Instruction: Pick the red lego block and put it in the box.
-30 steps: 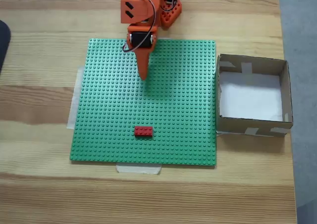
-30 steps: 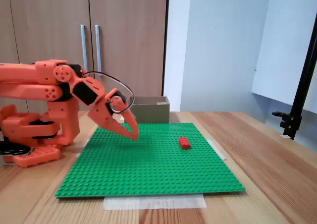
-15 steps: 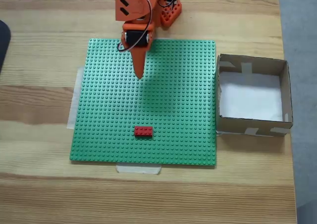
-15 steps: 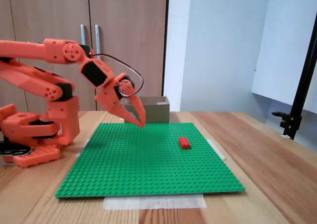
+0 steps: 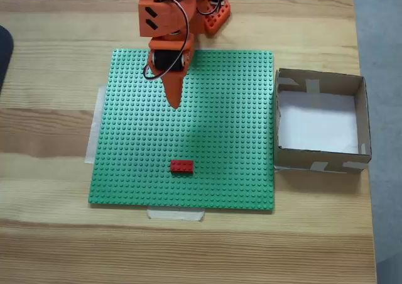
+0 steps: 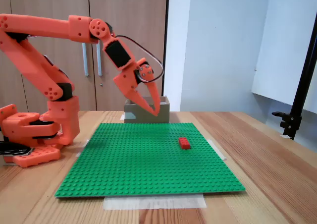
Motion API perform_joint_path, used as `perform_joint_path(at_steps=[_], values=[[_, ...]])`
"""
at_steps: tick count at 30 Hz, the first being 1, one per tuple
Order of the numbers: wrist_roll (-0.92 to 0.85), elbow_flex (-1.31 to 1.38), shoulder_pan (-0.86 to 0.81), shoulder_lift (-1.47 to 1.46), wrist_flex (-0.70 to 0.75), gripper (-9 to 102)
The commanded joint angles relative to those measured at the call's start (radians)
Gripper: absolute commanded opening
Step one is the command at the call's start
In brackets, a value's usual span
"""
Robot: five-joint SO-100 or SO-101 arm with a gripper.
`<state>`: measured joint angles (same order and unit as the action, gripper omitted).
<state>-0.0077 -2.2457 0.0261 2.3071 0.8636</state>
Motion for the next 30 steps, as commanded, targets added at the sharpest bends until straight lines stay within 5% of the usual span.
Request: perform_joint_path(at_steps=[1, 30], values=[[0.002, 0.207, -0.002, -0.133, 0.044, -1], [-0.075, 0.989, 0.049, -0.798, 0.408, -1]])
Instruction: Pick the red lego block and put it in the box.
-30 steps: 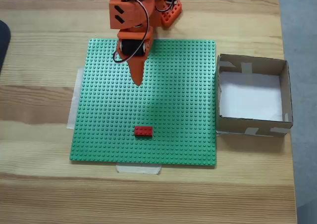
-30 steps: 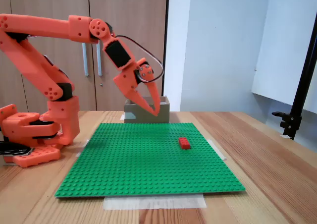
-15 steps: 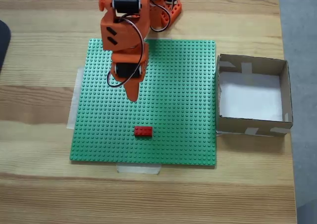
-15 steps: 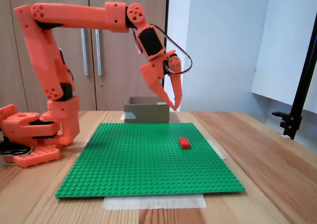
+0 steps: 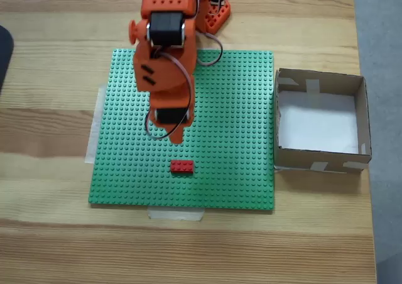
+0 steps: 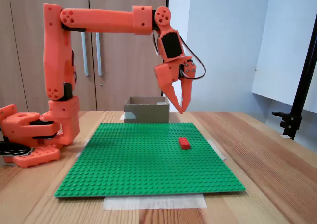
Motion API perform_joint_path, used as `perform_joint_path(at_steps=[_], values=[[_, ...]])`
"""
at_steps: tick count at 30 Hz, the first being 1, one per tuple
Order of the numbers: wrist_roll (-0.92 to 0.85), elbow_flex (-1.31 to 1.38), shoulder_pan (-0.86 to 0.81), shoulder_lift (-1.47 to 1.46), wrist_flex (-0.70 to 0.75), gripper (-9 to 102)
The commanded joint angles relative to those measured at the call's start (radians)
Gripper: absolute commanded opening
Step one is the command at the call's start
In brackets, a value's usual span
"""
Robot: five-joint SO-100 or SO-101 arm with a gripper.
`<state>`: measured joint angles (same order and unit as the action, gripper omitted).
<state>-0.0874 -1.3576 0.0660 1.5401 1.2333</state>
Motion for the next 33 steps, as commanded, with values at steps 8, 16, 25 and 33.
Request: perform_joint_path(at_steps=[8, 16, 25, 33], values=[[-0.006, 0.206, 0.009, -0.164, 0.117, 6], [-0.026, 0.202, -0.003, -0.196, 0.118, 16], [-0.032, 0.129, -0.003, -0.196, 0.117, 26], [-0.04, 0.025, -0.006, -0.196, 0.067, 30]])
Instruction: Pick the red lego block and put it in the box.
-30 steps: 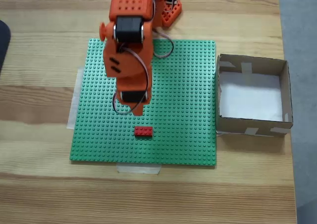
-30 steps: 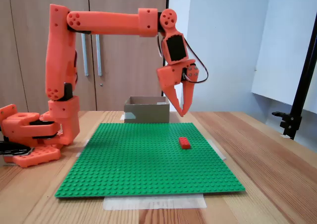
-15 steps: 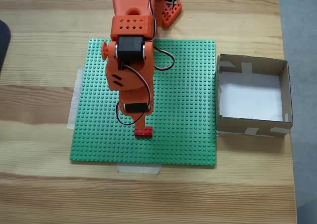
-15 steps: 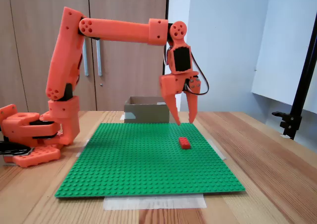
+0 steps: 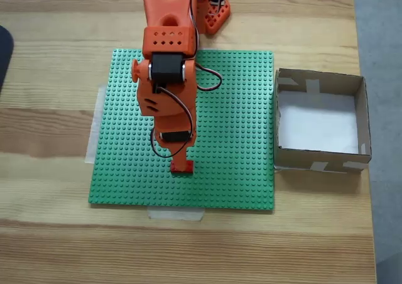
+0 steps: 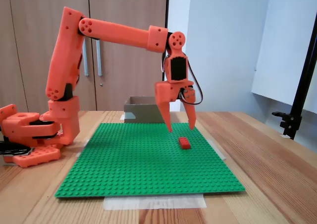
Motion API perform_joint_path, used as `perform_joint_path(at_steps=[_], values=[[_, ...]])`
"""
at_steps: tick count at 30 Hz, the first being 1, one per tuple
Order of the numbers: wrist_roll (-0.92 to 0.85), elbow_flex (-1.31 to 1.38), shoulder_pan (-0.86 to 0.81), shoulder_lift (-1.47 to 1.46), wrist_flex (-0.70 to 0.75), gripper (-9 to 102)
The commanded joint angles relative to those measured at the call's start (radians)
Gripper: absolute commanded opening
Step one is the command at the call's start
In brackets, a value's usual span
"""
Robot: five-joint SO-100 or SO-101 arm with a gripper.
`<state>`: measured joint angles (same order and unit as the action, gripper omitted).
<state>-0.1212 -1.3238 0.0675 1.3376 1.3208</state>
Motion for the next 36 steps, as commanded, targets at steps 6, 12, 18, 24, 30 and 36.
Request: perform_joint_path(at_steps=[6, 12, 18, 24, 30, 36], values=[[-0.021, -0.049, -0.009, 0.006, -0.067, 31], [-0.025, -0.057, -0.006, 0.002, -0.1, 31], [-0.026, -0.069, -0.002, -0.011, -0.12, 31], [-0.021, -0.067, -0.002, -0.028, -0.137, 31], [-0.023, -0.064, -0.002, -0.041, -0.156, 31], [-0.028, -0.041, -0.009, -0.069, -0.163, 31]])
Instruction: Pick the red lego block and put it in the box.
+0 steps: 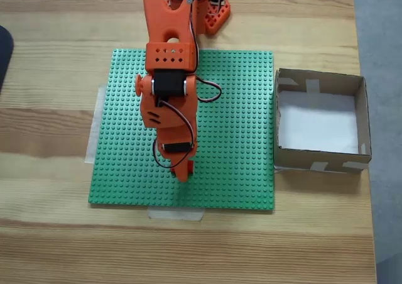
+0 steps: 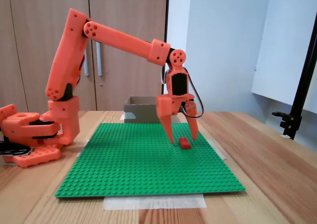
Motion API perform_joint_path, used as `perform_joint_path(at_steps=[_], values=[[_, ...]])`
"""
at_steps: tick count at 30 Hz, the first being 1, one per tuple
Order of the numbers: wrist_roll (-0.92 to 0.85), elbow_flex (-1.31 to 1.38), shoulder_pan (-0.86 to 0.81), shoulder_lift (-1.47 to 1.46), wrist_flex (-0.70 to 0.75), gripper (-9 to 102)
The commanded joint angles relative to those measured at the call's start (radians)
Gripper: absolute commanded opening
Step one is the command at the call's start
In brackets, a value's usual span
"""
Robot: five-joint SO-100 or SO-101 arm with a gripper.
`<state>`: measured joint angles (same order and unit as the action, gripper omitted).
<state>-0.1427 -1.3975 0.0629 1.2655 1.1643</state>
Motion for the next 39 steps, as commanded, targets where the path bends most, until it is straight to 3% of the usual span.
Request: perform_joint_path(at_steps=[1, 19, 27, 39], values=[[-0.008, 0.038, -0.005, -0.002, -0.006, 30], [-0.021, 0.063, -0.015, -0.018, -0.052, 30], [-0.043, 0.063, -0.026, -0.018, -0.098, 22], [-0.02, 0.049, -0.006, -0.018, -0.114, 21]])
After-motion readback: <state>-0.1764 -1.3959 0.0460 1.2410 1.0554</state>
